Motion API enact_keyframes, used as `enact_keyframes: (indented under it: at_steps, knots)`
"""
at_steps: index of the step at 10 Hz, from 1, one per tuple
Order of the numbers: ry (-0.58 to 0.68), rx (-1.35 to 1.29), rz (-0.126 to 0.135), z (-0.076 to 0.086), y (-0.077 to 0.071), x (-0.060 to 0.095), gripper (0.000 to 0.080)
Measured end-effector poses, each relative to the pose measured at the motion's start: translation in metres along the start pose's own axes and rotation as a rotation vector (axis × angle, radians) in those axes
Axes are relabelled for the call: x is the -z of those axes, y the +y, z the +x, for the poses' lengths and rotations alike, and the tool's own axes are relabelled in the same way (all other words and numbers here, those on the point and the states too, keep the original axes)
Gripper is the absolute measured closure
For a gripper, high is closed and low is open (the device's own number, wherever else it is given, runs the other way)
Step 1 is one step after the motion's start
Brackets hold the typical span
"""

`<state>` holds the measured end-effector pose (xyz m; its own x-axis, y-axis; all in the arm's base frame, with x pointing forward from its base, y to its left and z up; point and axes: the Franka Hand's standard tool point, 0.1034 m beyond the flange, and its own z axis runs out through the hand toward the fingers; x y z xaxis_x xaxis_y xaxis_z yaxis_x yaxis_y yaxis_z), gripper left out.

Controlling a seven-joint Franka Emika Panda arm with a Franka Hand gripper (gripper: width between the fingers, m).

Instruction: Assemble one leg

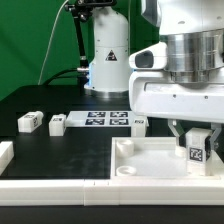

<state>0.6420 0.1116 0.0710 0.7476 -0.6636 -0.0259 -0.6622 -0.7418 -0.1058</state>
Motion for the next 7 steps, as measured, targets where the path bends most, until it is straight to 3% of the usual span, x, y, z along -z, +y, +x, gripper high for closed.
enact_keyframes:
  at_steps: [2, 4, 5, 6, 7]
  knots:
    - [0.002, -0.190, -0.005, 0.0000, 0.0011, 0.0000, 0.0508]
    - [0.001, -0.172, -0.006, -0.0004, 0.0010, -0.0006, 0.0489]
    - [0.001, -0.139, -0.006, -0.0005, 0.0009, -0.0006, 0.0312]
    - [0.000, -0.135, -0.006, -0.0018, -0.0003, -0.0005, 0.0186]
    - [-0.002, -0.098, -0.012, -0.0026, -0.0010, 0.0000, 0.0186]
